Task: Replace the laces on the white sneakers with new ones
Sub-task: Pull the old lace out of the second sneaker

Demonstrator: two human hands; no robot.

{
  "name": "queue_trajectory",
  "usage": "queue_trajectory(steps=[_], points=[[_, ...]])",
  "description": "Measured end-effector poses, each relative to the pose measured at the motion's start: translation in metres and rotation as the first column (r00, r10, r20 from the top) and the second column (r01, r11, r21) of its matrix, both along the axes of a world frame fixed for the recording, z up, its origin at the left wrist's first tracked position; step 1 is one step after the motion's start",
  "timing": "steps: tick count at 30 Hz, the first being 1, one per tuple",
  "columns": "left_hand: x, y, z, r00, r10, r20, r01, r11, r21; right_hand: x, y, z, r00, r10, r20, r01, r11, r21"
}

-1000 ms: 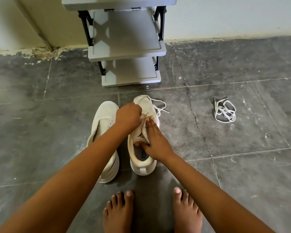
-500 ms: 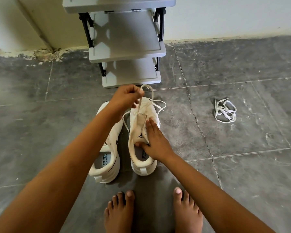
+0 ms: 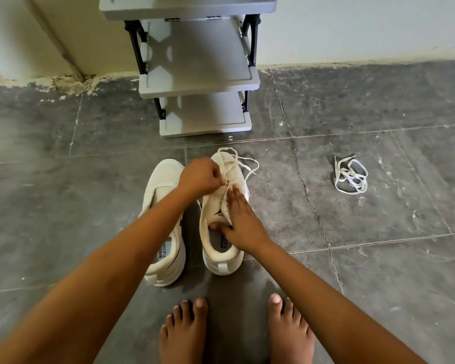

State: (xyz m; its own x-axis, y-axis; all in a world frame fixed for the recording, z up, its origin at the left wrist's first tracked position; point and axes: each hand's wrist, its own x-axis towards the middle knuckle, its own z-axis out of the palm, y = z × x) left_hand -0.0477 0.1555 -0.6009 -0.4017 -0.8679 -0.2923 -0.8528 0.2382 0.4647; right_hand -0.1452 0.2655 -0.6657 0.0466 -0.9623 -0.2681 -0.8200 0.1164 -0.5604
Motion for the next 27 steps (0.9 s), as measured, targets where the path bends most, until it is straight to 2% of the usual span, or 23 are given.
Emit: queue_trajectory(steps=[1, 2, 3, 4, 5, 6, 8, 10, 11, 12, 13, 16, 18, 20, 21, 23, 24, 25, 27], points=[[0.004, -0.002, 0.010, 0.976, 0.082, -0.203, -0.050, 0.986, 0.160, 0.000, 0.000, 0.000, 1.000, -0.004, 0.004, 0.004, 1.000, 0.008], [0.007, -0.002, 0.023, 0.890, 0.199, -0.411, -0.059, 0.943, 0.328, 0.000, 0.000, 0.000, 1.000, -0.012, 0.009, 0.011, 1.000, 0.011], [0.010, -0.004, 0.033, 0.777, 0.291, -0.558, -0.042, 0.908, 0.416, 0.001, 0.000, 0.000, 1.000, -0.018, 0.012, 0.018, 1.000, 0.008], [0.012, -0.007, 0.039, 0.681, 0.343, -0.647, -0.031, 0.896, 0.443, 0.001, -0.001, 0.000, 1.000, -0.020, 0.012, 0.020, 1.000, 0.004], [0.013, -0.010, 0.043, 0.625, 0.370, -0.688, -0.043, 0.896, 0.443, 0.001, -0.001, 0.000, 1.000, -0.020, 0.012, 0.020, 1.000, 0.004], [0.012, -0.011, 0.043, 0.623, 0.373, -0.688, -0.075, 0.904, 0.422, 0.001, -0.001, -0.001, 1.000, -0.021, 0.009, 0.021, 1.000, 0.007], [0.008, -0.010, 0.037, 0.759, 0.312, -0.572, -0.138, 0.935, 0.327, 0.001, -0.001, 0.000, 1.000, -0.021, 0.002, 0.021, 1.000, 0.012], [0.006, -0.007, 0.017, 0.955, 0.121, -0.272, -0.075, 0.982, 0.176, 0.001, -0.001, 0.000, 1.000, -0.016, 0.004, 0.015, 1.000, 0.016], [0.007, -0.004, 0.007, 0.996, 0.014, -0.092, -0.005, 0.995, 0.099, 0.000, -0.001, -0.001, 1.000, -0.014, 0.007, 0.014, 1.000, 0.015], [0.008, -0.001, -0.002, 0.998, -0.046, 0.033, 0.045, 0.998, 0.037, 0.001, 0.000, -0.001, 1.000, -0.012, 0.009, 0.012, 1.000, 0.012], [0.007, 0.003, -0.008, 0.994, -0.054, 0.093, 0.054, 0.999, -0.006, 0.001, 0.000, -0.001, 1.000, -0.013, 0.012, 0.013, 1.000, 0.007], [0.000, 0.007, -0.016, 0.987, -0.012, 0.162, 0.028, 0.994, -0.102, 0.001, -0.001, -0.001, 1.000, -0.016, 0.024, 0.016, 1.000, -0.007], [-0.005, 0.006, -0.016, 0.969, -0.032, 0.245, 0.073, 0.985, -0.159, 0.001, 0.000, -0.001, 1.000, -0.016, 0.023, 0.016, 1.000, -0.006], [-0.006, 0.003, -0.011, 0.962, -0.078, 0.262, 0.117, 0.984, -0.137, 0.001, 0.000, -0.001, 1.000, -0.018, 0.017, 0.018, 1.000, 0.001], [-0.004, 0.000, -0.007, 0.977, -0.096, 0.188, 0.114, 0.990, -0.086, 0.001, -0.001, -0.002, 1.000, -0.014, 0.005, 0.014, 1.000, 0.005], [0.001, -0.002, 0.007, 0.981, -0.008, -0.192, 0.036, 0.989, 0.141, 0.002, -0.003, -0.003, 1.000, -0.003, -0.031, 0.003, 1.000, 0.009], [0.004, -0.002, 0.017, 0.918, 0.094, -0.385, 0.010, 0.966, 0.259, 0.002, -0.004, -0.004, 0.999, 0.002, -0.046, -0.002, 1.000, 0.013], [0.007, -0.002, 0.026, 0.845, 0.175, -0.506, -0.005, 0.948, 0.319, 0.002, -0.005, -0.004, 0.999, 0.002, -0.053, -0.001, 1.000, 0.016], [0.010, -0.003, 0.034, 0.742, 0.259, -0.618, -0.037, 0.937, 0.348, 0.002, -0.005, -0.003, 0.998, -0.003, -0.057, 0.004, 1.000, 0.011]])
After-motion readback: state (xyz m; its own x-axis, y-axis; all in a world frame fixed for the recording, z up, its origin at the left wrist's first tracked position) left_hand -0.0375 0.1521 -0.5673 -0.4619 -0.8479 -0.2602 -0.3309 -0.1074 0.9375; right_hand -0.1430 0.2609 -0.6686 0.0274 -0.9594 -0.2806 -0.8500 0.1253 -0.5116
